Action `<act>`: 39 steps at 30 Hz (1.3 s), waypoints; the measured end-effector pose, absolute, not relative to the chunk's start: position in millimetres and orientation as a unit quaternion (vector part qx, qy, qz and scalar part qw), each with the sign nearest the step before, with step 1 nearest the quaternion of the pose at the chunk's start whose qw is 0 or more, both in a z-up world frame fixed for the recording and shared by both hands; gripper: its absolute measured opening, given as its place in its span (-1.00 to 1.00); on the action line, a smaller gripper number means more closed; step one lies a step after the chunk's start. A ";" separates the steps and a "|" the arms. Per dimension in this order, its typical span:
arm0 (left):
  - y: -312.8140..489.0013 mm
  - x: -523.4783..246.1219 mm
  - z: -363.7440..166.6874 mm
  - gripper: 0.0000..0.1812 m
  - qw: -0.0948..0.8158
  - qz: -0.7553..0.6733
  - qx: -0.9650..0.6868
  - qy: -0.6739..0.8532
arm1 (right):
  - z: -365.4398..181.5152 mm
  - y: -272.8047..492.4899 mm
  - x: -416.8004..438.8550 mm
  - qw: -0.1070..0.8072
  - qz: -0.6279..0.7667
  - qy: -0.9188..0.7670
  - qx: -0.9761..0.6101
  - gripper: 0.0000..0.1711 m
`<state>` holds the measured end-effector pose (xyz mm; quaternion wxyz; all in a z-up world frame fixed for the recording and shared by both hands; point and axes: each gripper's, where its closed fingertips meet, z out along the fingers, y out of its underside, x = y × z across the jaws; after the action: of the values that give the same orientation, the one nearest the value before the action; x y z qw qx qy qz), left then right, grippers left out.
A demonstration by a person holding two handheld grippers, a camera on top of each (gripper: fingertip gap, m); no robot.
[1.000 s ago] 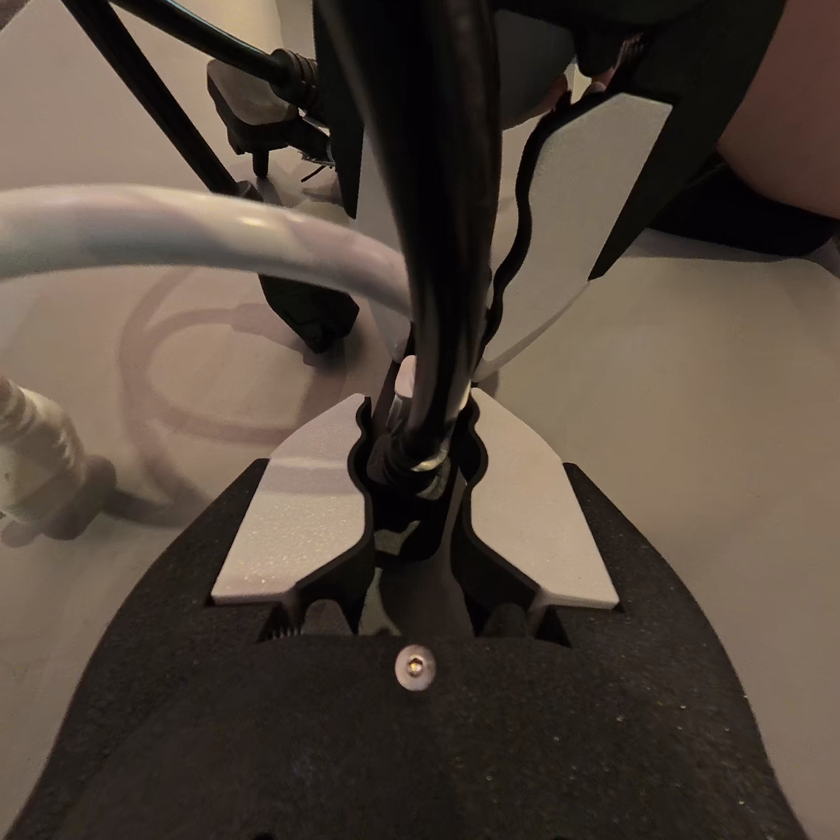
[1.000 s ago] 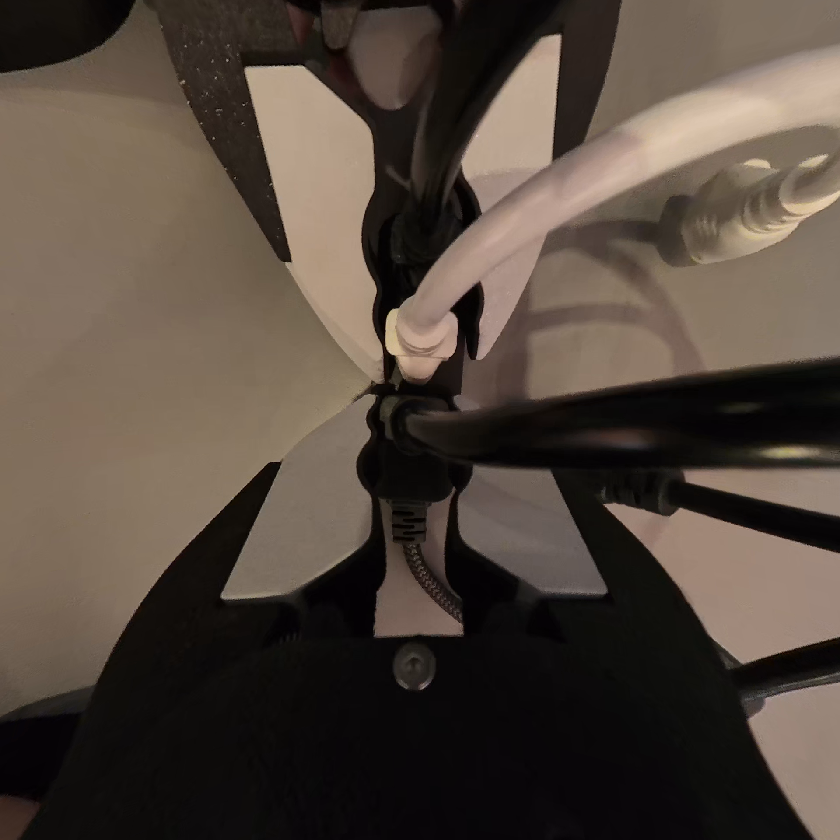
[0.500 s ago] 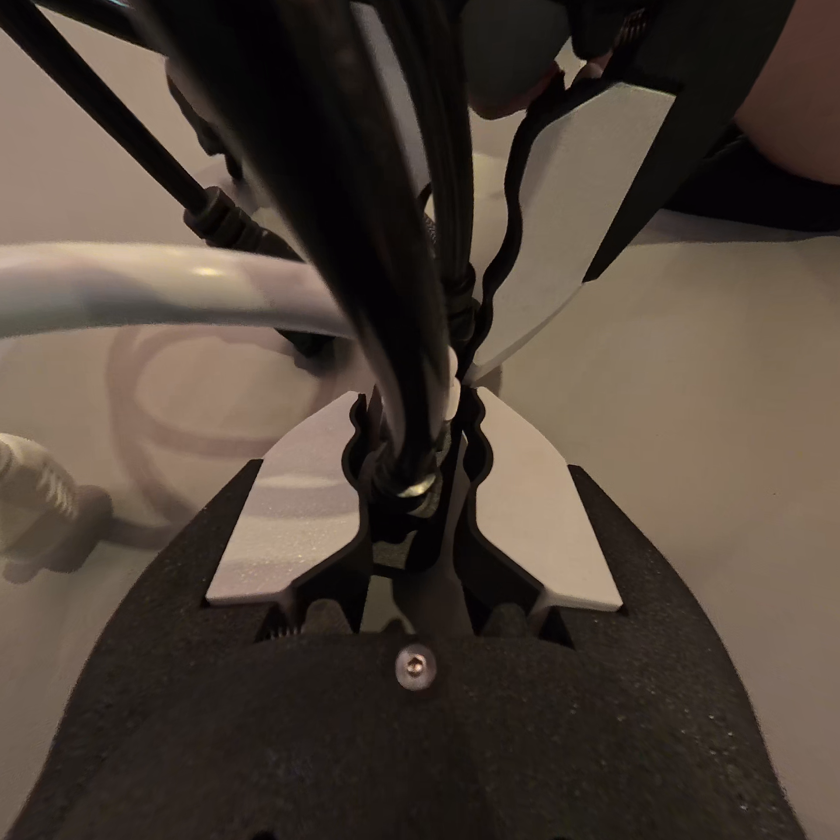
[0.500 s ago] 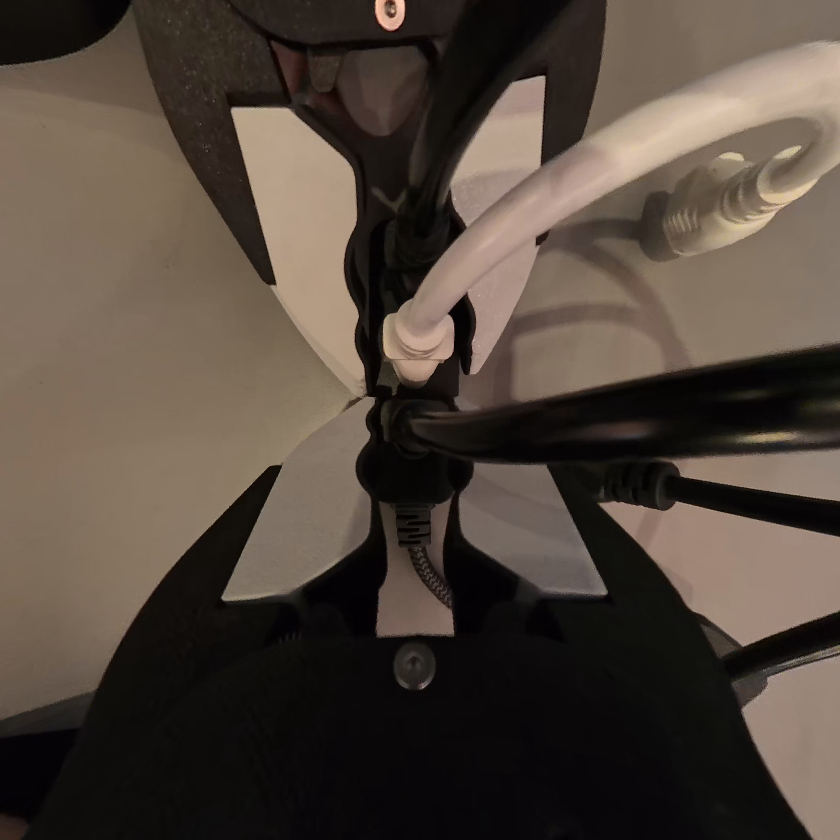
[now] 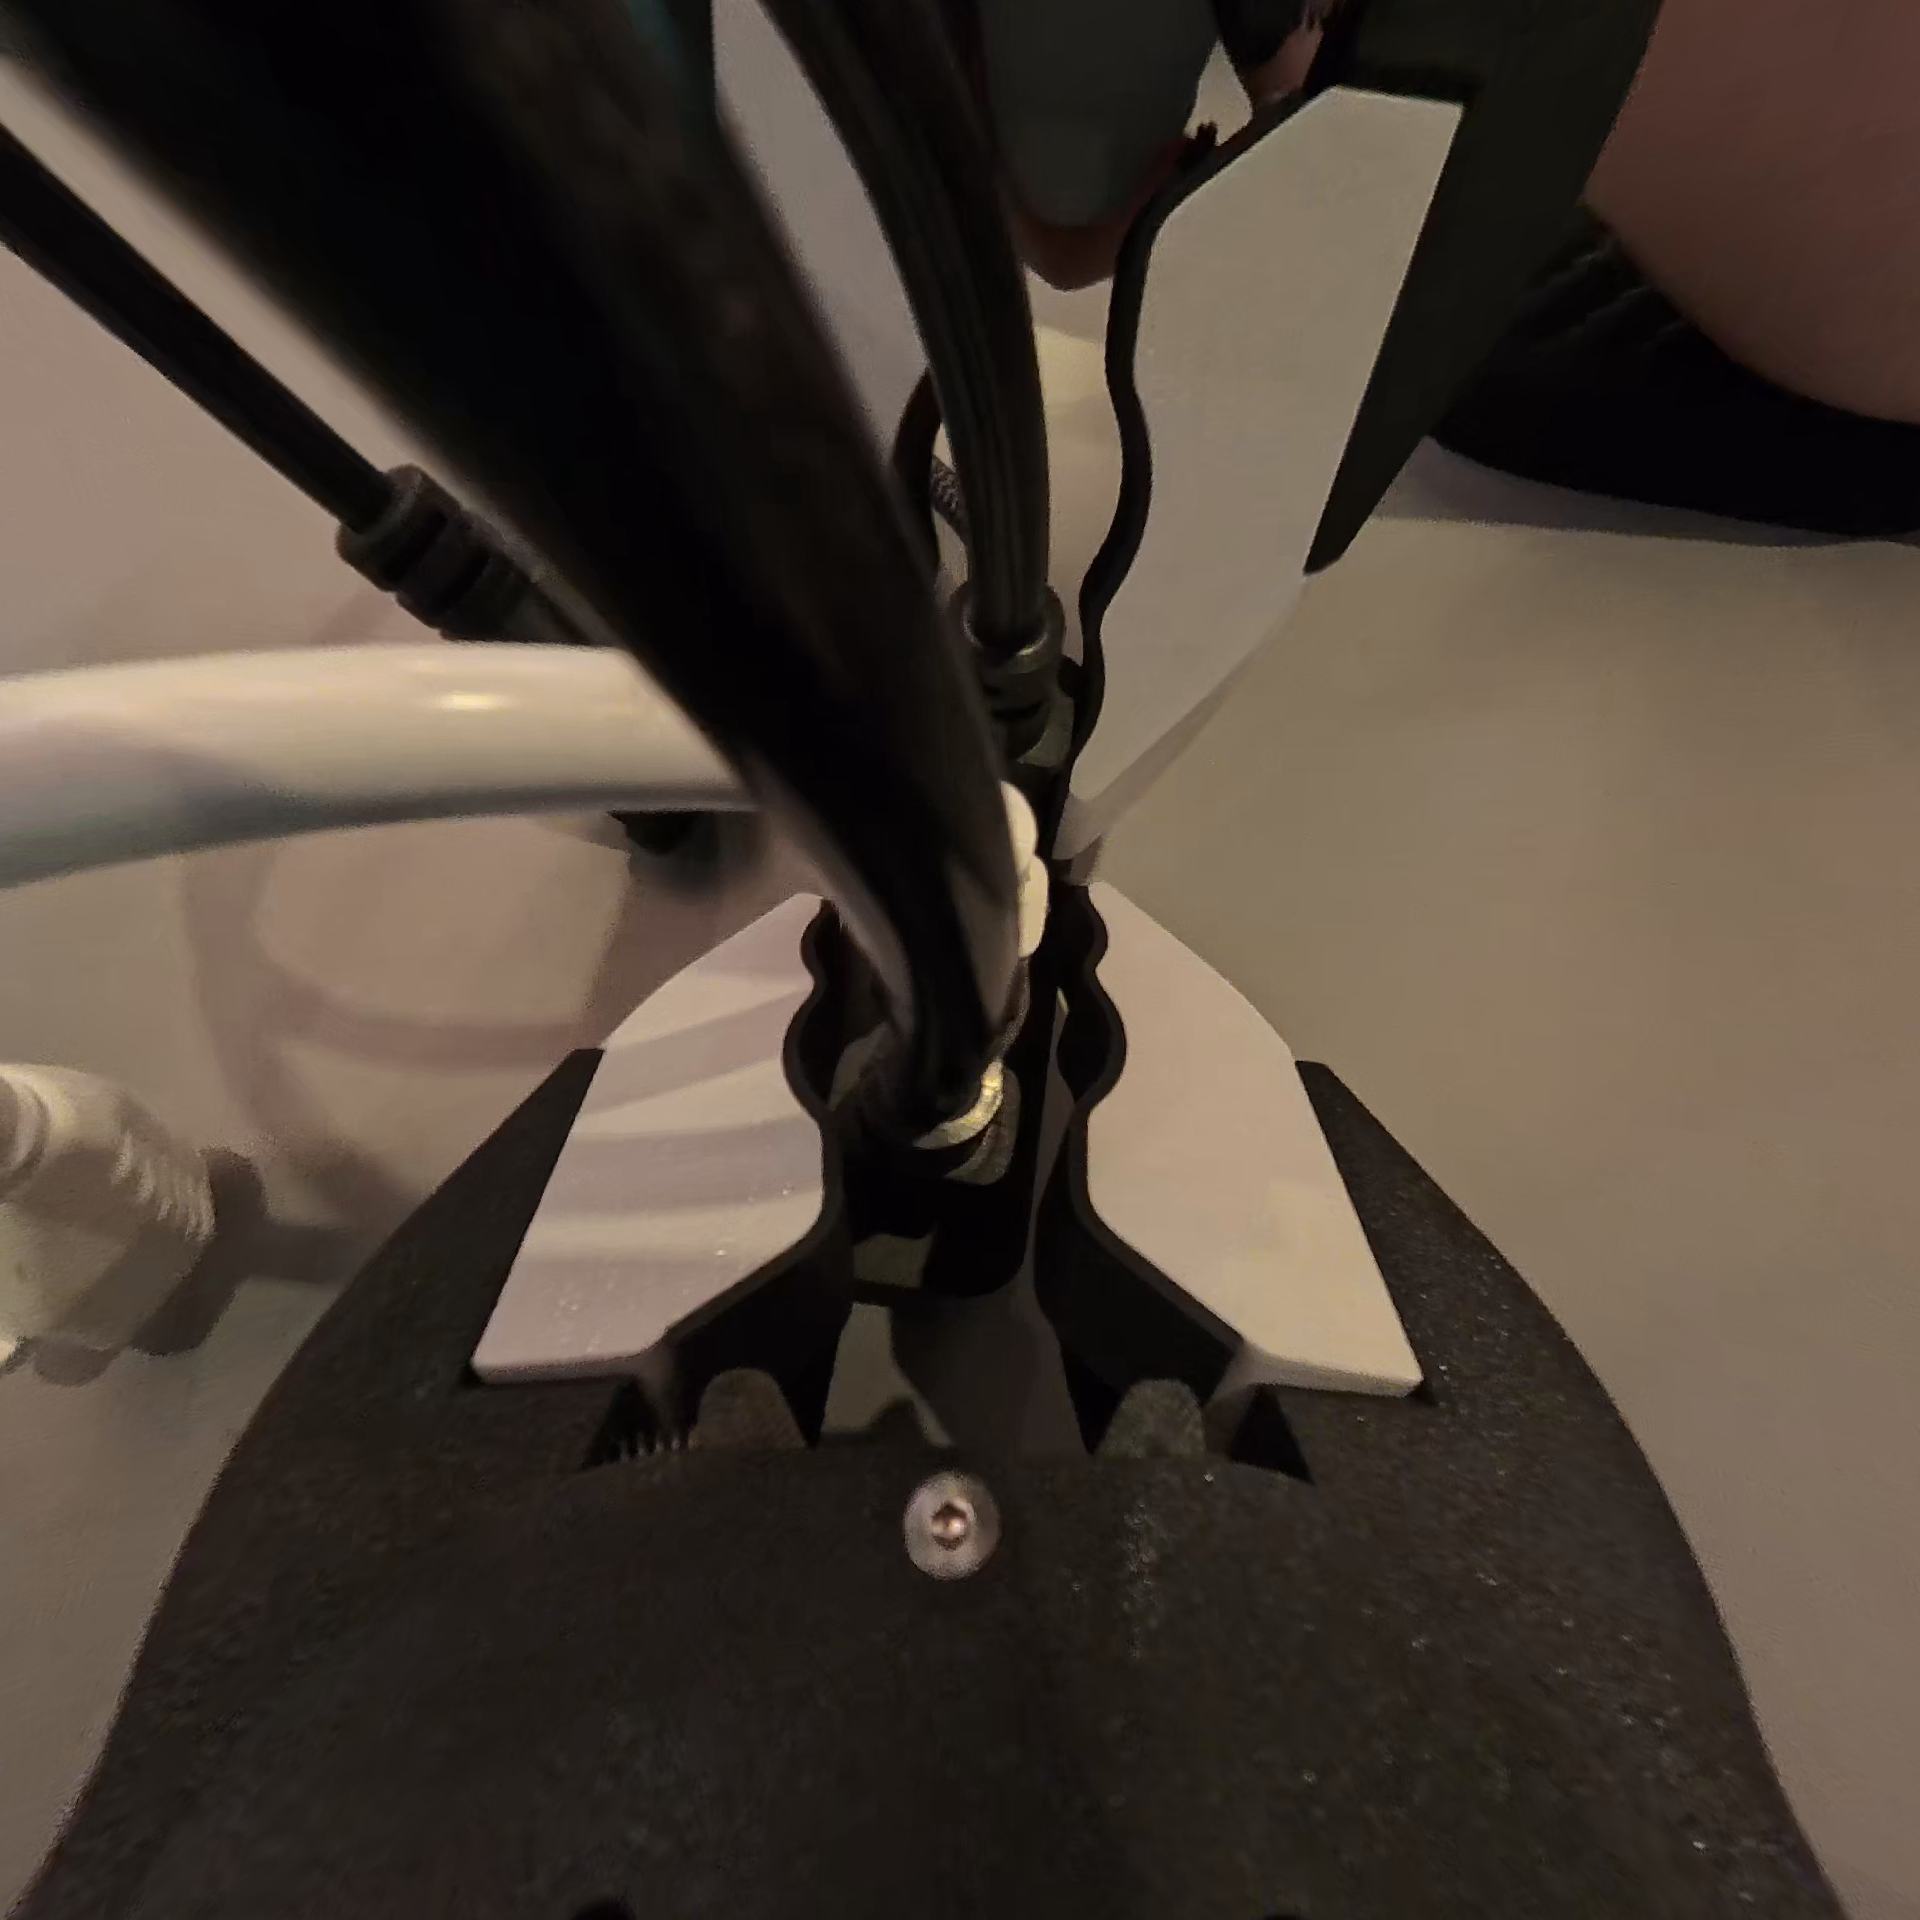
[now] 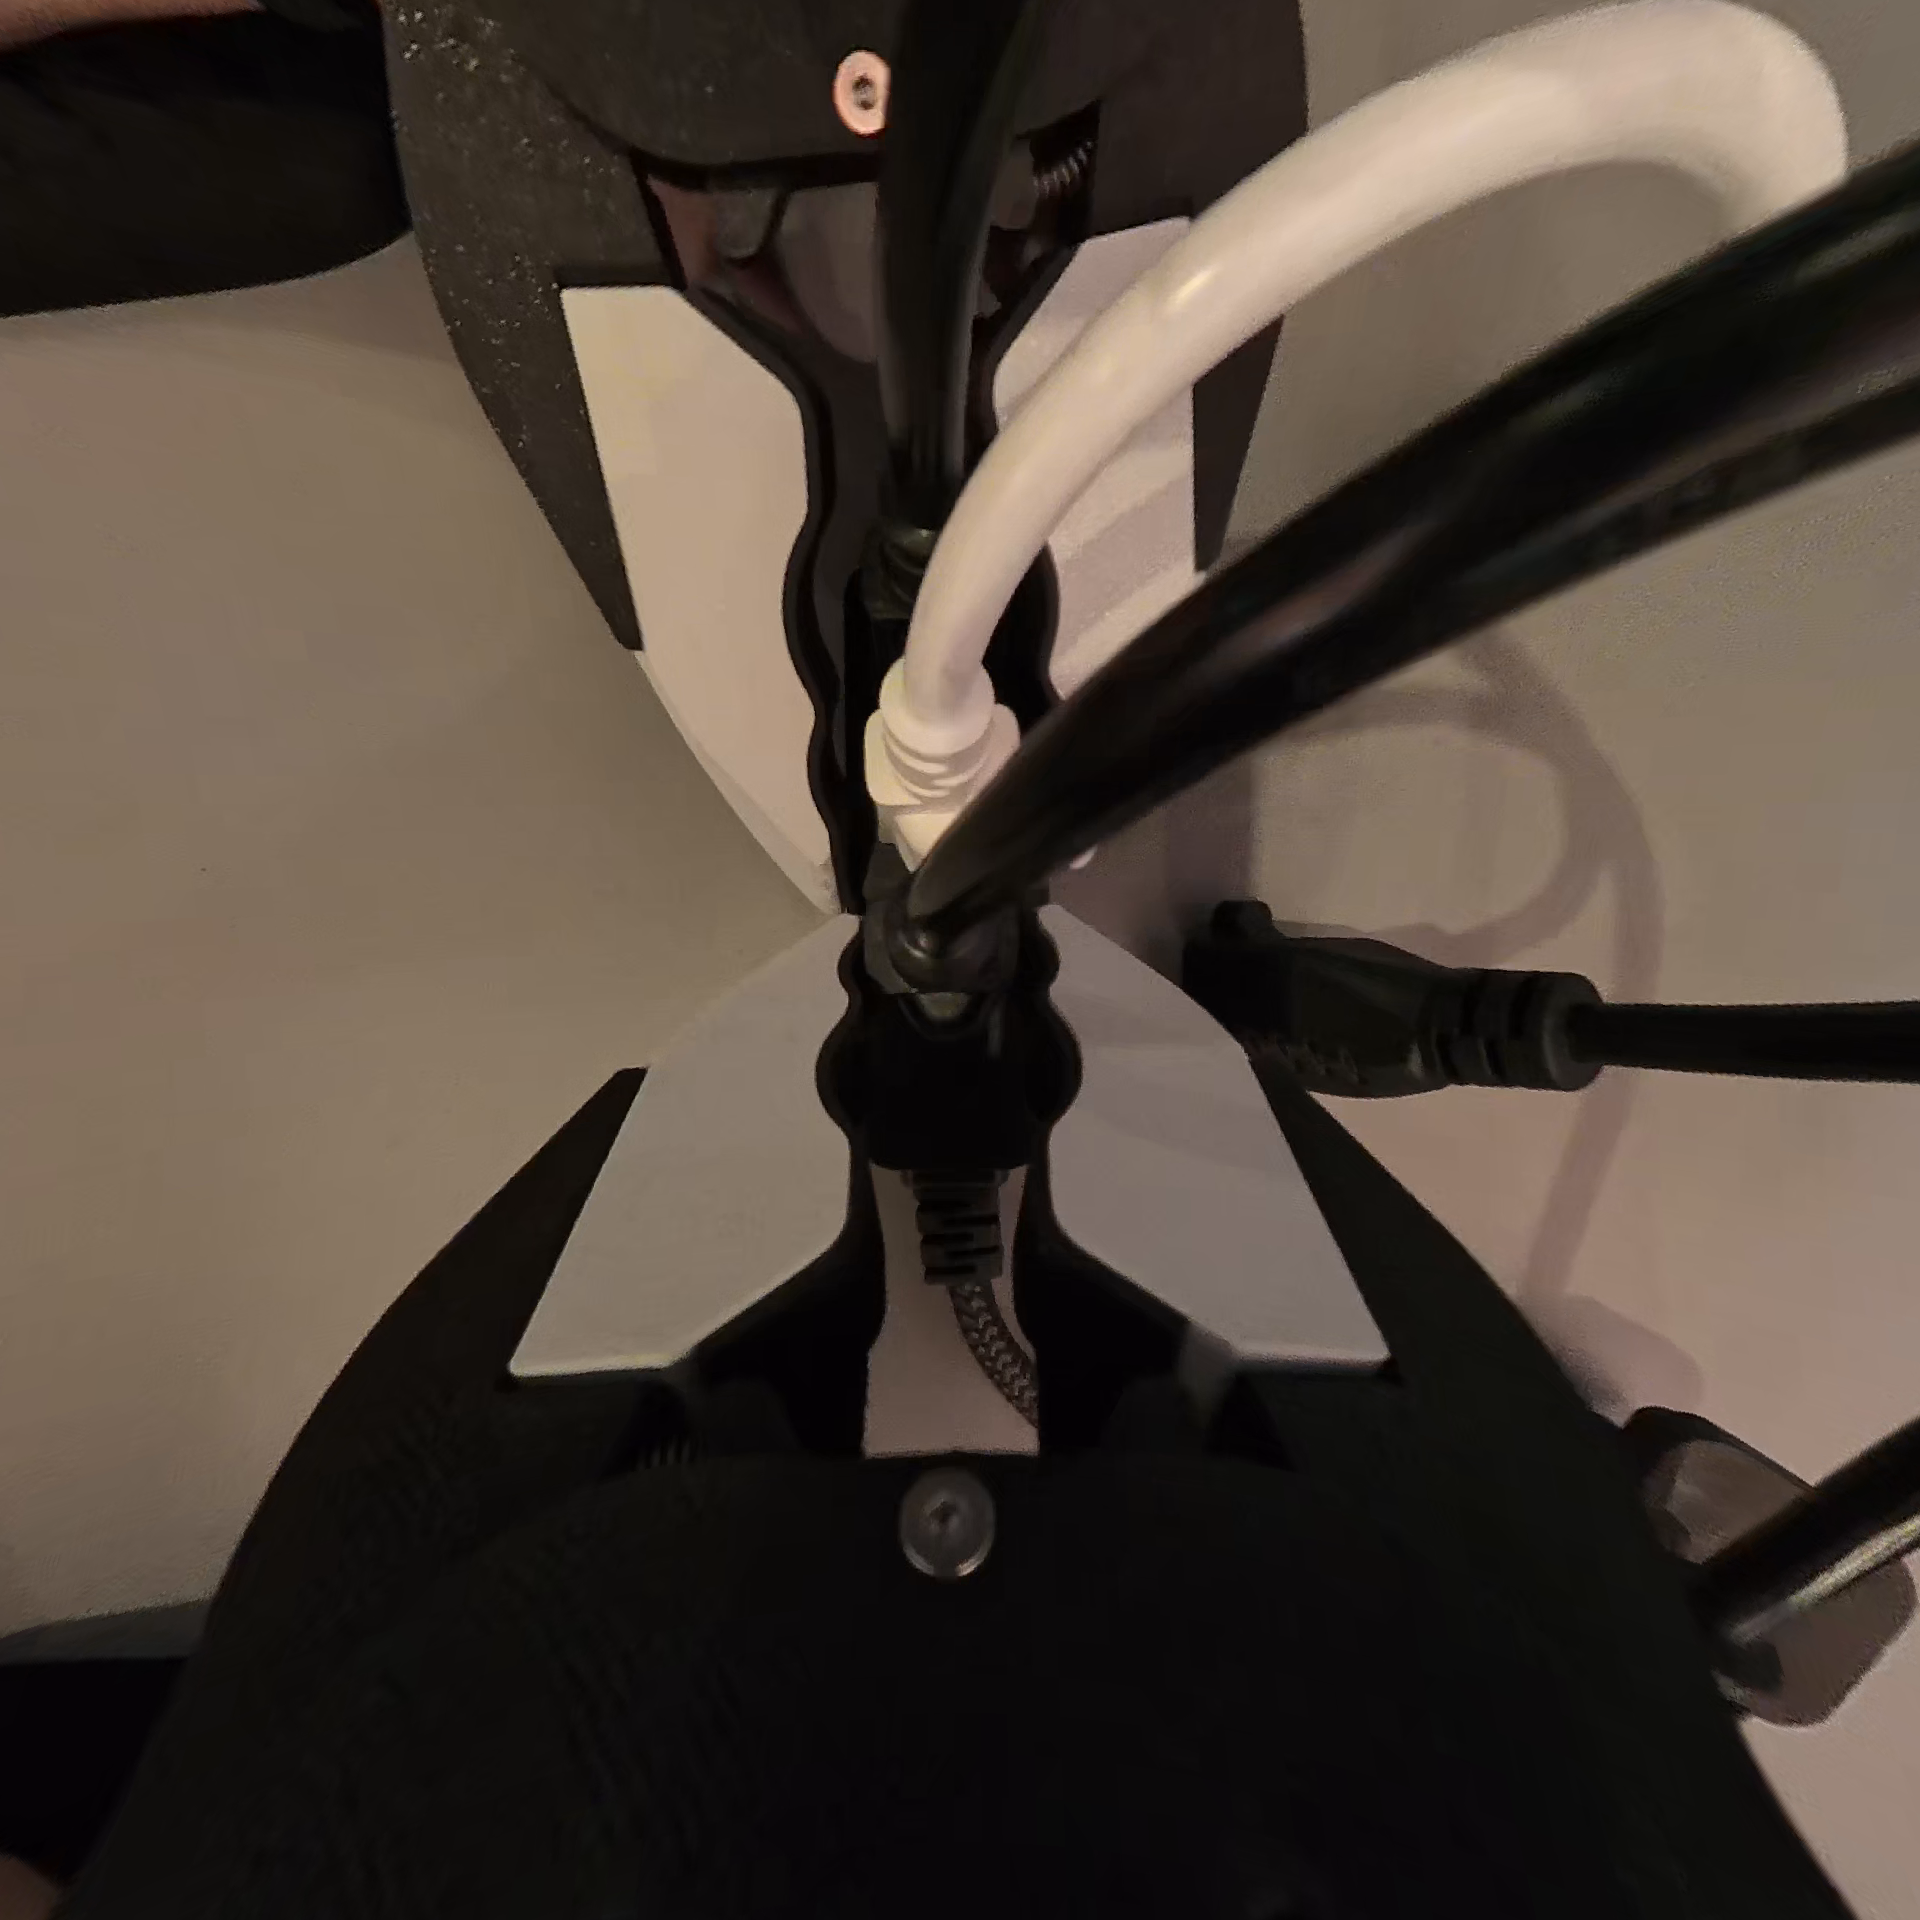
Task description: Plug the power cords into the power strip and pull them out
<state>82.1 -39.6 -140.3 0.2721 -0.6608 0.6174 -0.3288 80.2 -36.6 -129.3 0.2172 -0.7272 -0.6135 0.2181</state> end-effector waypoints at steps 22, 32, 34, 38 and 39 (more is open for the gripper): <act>-44.7 89.2 -143.0 -0.55 0.271 -0.299 -0.647 0.647 | -130.1 -41.7 89.8 0.176 0.148 -0.651 -0.723 -0.72; -35.6 96.1 -144.0 -0.54 0.281 -0.288 -0.677 0.616 | -129.4 -33.1 97.9 0.176 0.151 -0.655 -0.719 -0.72; -35.0 96.3 -143.5 -0.54 0.279 -0.304 -0.685 0.601 | -129.0 -31.7 98.6 0.193 0.099 -0.660 -0.719 -0.70; -33.4 97.4 -142.0 -0.54 0.290 -0.308 -0.688 0.590 | -128.1 -31.1 99.7 0.220 0.047 -0.669 -0.708 -0.69; -33.1 97.7 -141.8 -0.54 0.290 -0.308 -0.686 0.592 | -128.1 -30.4 100.5 0.221 0.033 -0.672 -0.706 -0.68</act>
<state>97.7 -33.1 -141.8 0.2904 -0.6860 0.5916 -0.3084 100.5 -30.4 -128.1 0.2215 -0.7056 -0.6723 0.0332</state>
